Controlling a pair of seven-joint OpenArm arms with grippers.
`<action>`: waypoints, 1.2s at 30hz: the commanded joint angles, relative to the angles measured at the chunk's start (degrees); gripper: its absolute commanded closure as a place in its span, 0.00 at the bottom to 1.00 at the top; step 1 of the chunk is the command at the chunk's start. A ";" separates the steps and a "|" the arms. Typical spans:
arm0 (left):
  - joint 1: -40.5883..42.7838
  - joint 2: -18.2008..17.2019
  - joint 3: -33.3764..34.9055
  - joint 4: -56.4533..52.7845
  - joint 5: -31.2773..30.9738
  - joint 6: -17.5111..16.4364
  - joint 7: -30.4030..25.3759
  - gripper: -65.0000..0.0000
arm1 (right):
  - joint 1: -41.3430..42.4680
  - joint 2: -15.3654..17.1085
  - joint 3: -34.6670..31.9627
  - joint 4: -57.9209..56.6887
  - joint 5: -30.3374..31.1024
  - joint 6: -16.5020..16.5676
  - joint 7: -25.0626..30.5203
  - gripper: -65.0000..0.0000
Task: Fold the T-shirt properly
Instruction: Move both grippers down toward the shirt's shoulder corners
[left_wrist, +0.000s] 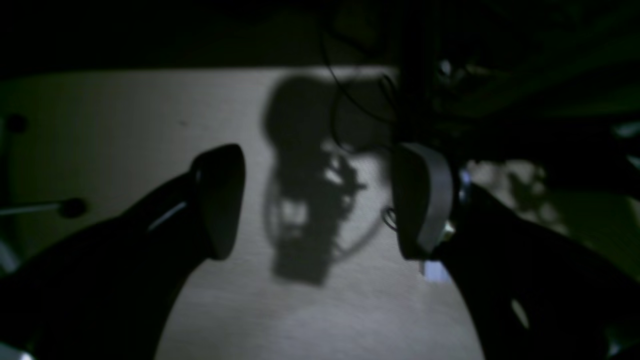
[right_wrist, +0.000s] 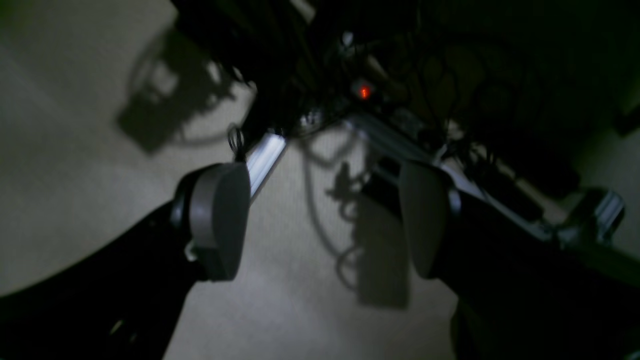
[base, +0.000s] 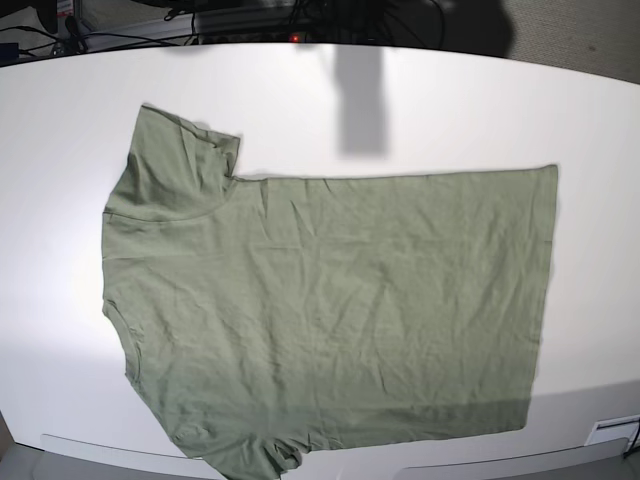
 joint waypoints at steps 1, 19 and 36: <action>1.99 -0.09 0.00 1.64 0.20 1.68 -0.81 0.31 | -1.09 0.46 0.02 1.27 0.07 0.15 1.29 0.28; 3.61 -0.11 0.00 12.31 4.07 18.43 -0.28 0.31 | -0.94 0.48 1.99 17.22 0.07 0.11 1.20 0.28; 3.45 -2.14 0.00 22.69 9.49 18.45 5.70 0.31 | 0.83 2.38 10.95 24.57 0.07 -0.26 1.70 0.28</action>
